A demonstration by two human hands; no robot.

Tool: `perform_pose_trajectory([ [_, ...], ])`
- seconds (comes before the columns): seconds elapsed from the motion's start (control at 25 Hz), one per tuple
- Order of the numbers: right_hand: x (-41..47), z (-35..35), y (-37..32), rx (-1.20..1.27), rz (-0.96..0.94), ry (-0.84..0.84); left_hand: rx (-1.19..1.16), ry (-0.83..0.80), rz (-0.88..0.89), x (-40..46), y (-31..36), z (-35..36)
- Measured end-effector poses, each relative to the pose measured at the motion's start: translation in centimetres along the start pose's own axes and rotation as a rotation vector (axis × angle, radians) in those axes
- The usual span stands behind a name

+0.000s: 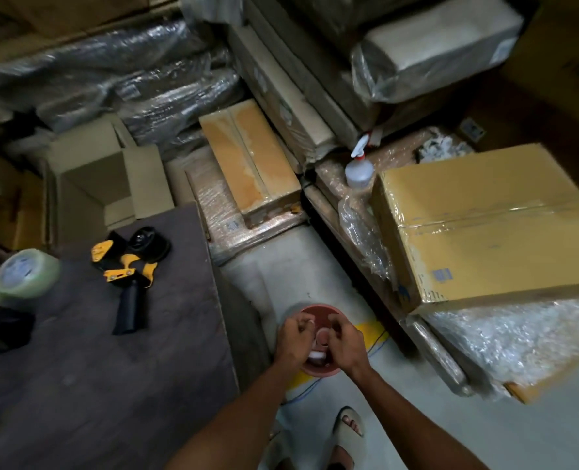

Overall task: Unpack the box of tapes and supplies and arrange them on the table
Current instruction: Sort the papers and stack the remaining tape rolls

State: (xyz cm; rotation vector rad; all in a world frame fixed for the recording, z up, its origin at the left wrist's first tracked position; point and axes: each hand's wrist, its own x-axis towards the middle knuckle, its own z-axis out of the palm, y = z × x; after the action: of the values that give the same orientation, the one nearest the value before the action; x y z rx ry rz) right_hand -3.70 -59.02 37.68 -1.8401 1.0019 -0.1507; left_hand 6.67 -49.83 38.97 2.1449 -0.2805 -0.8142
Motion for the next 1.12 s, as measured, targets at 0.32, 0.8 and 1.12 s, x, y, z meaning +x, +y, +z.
perform_pose_trajectory([
  [0.32, -4.5, -0.4, -6.0, 0.040, -0.079, 0.010, -0.117, 0.117, 0.061, -5.6, 1.2, -5.8],
  [0.8, -16.5, 8.9, -16.0, 0.008, -0.310, -0.031, -0.312, 0.327, 0.071, -16.9, -9.3, -19.7],
  [1.12, -26.8, 21.0, -20.3, 0.028, -0.373, -0.161, -0.394, 0.461, 0.055, -25.8, -19.1, -30.7],
])
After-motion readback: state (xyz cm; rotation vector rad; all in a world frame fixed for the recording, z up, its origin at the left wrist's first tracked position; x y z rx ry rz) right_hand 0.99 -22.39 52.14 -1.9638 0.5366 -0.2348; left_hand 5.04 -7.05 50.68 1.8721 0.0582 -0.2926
